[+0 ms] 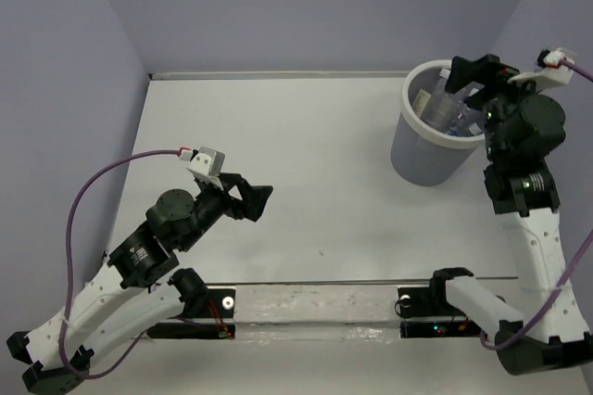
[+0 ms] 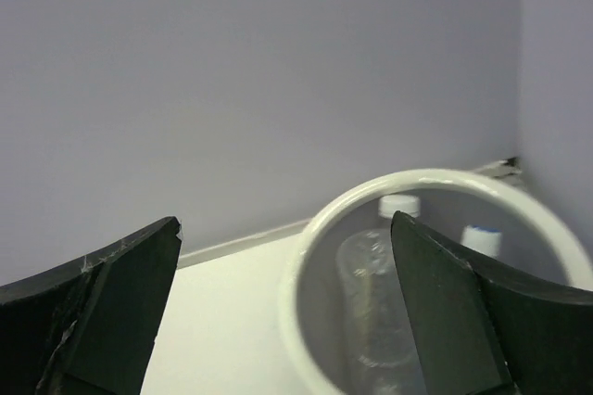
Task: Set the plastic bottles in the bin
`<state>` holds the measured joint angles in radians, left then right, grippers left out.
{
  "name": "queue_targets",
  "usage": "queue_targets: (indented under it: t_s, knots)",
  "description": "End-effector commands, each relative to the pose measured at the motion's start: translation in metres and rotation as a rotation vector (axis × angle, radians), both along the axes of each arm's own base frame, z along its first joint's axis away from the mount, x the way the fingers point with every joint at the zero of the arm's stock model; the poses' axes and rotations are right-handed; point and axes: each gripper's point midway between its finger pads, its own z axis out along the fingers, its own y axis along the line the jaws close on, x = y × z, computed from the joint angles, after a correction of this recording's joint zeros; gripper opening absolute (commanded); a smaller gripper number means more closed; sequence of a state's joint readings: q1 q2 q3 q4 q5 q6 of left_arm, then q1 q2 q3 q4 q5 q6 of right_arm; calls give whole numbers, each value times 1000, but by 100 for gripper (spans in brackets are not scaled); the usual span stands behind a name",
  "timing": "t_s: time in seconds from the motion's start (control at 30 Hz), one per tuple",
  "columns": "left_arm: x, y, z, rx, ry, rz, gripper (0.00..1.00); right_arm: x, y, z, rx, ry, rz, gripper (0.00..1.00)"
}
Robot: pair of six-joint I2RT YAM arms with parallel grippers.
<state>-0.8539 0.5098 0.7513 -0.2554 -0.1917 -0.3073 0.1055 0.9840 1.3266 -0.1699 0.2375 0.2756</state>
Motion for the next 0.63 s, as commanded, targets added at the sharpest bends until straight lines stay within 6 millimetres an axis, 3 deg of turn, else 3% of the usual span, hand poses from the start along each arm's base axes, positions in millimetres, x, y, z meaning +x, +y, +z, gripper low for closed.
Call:
queue_targets:
  t_s: [0.0,0.03,0.07,0.1,0.13,0.17,0.2,0.27,0.4,0.5,0.6]
  knots:
    - [4,1,17,-27,-45,7,99,-29,67,-25,157,-40,388,100]
    - [4,1,19,-34,-53,5,99,-38,80,-32,197,-47,470,100]
    - [5,3,22,-48,-64,15,99,-57,105,-58,195,-27,629,100]
    - [4,4,26,-59,-75,16,99,-68,118,-66,211,-35,719,100]
    - [6,6,27,-68,-80,30,99,-84,128,-54,227,-122,813,100]
    - [6,8,32,-88,-93,40,99,-87,136,-87,255,-73,868,100]
    - [5,10,36,-107,-104,45,99,-105,142,-88,251,-96,929,100]
    - [7,13,42,-141,-118,66,99,-119,147,-106,256,-83,981,100]
    - [12,15,47,-181,-125,102,99,-126,148,-134,215,-32,983,100]
    - [15,11,57,-209,-137,100,99,-127,148,-131,204,-36,978,100]
    - [19,5,76,-230,-156,93,99,-132,146,-109,189,-85,976,100]
